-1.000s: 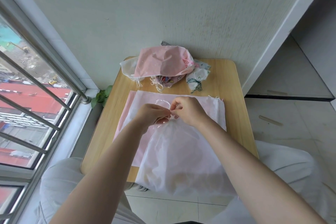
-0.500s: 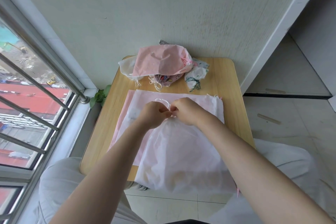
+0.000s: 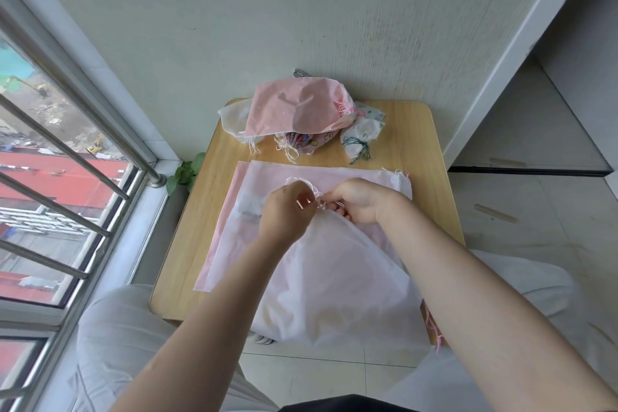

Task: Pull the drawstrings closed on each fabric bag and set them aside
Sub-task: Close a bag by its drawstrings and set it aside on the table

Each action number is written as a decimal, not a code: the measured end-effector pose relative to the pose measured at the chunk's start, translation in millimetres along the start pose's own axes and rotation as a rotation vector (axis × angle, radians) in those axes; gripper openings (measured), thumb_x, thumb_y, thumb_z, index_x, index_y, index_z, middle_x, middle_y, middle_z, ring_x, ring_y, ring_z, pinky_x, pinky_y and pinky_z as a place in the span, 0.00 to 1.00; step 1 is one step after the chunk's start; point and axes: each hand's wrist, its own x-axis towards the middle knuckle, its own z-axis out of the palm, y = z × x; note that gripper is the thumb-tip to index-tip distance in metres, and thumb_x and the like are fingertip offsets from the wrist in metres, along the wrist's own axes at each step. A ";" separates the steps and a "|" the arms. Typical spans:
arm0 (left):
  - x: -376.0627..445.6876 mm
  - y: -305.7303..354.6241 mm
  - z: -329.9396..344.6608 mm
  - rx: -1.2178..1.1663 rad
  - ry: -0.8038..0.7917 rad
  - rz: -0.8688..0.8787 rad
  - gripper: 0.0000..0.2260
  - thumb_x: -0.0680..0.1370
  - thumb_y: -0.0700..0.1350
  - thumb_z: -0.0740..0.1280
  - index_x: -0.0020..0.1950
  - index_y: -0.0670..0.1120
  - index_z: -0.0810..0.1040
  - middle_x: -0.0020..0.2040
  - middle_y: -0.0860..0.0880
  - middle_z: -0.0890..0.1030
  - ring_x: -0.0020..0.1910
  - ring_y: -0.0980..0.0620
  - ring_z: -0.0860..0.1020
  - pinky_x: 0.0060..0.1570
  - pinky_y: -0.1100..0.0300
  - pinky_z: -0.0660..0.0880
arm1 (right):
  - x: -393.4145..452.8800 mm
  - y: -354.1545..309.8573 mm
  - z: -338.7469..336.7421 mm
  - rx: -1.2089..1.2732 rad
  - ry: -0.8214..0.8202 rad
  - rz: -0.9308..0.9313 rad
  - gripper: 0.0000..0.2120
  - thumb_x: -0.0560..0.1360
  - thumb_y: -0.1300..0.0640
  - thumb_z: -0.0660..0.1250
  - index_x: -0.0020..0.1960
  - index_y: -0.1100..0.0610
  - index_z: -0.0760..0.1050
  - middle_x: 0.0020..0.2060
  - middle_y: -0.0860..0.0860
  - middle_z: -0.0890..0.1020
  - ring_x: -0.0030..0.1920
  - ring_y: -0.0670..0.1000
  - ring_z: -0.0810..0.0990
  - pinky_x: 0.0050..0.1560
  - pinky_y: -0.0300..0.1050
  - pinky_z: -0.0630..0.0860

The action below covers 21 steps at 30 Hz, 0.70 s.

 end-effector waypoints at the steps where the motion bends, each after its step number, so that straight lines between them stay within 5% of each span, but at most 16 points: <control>1: -1.0 1.6 0.1 -0.032 -0.003 -0.005 0.04 0.73 0.43 0.71 0.39 0.49 0.78 0.36 0.56 0.78 0.35 0.56 0.75 0.39 0.59 0.74 | 1.3 0.5 -0.2 0.009 0.012 -0.002 0.13 0.81 0.60 0.59 0.38 0.56 0.72 0.29 0.48 0.64 0.28 0.45 0.59 0.30 0.39 0.56; 6: -0.6 3.2 0.2 -0.063 -0.042 -0.085 0.05 0.71 0.48 0.74 0.40 0.49 0.81 0.35 0.57 0.79 0.36 0.60 0.76 0.35 0.67 0.69 | 4.7 2.1 -0.6 0.024 0.051 -0.003 0.12 0.80 0.59 0.60 0.37 0.55 0.72 0.29 0.48 0.65 0.27 0.45 0.61 0.29 0.38 0.57; 10: 9.7 7.8 -1.0 -0.017 -0.101 -0.190 0.11 0.73 0.48 0.72 0.38 0.40 0.81 0.35 0.46 0.80 0.36 0.48 0.77 0.35 0.55 0.72 | 4.8 5.4 -2.1 0.043 0.076 -0.097 0.07 0.78 0.62 0.65 0.41 0.58 0.77 0.30 0.50 0.70 0.29 0.46 0.64 0.31 0.39 0.61; 15: 18.3 10.3 -19.6 -0.511 -0.332 -0.437 0.09 0.74 0.43 0.72 0.42 0.35 0.82 0.32 0.45 0.69 0.28 0.51 0.64 0.29 0.60 0.61 | -0.6 10.4 -7.2 0.146 0.083 -0.208 0.05 0.75 0.69 0.68 0.50 0.63 0.79 0.37 0.55 0.79 0.34 0.48 0.76 0.35 0.38 0.75; 18: 20.8 9.1 -24.6 -0.621 -0.440 -0.532 0.07 0.76 0.41 0.66 0.38 0.41 0.75 0.32 0.48 0.66 0.26 0.53 0.61 0.28 0.62 0.55 | -1.2 9.4 -2.1 0.033 0.213 -0.272 0.04 0.73 0.66 0.72 0.48 0.62 0.80 0.36 0.54 0.80 0.33 0.47 0.76 0.34 0.37 0.74; 21: 22.5 2.3 -27.8 -0.617 -0.433 -0.589 0.15 0.78 0.42 0.62 0.32 0.48 0.63 0.29 0.51 0.61 0.24 0.53 0.58 0.26 0.63 0.52 | 1.7 7.7 0.8 -0.232 0.363 -0.296 0.05 0.72 0.59 0.74 0.41 0.58 0.79 0.32 0.50 0.80 0.33 0.47 0.75 0.36 0.37 0.72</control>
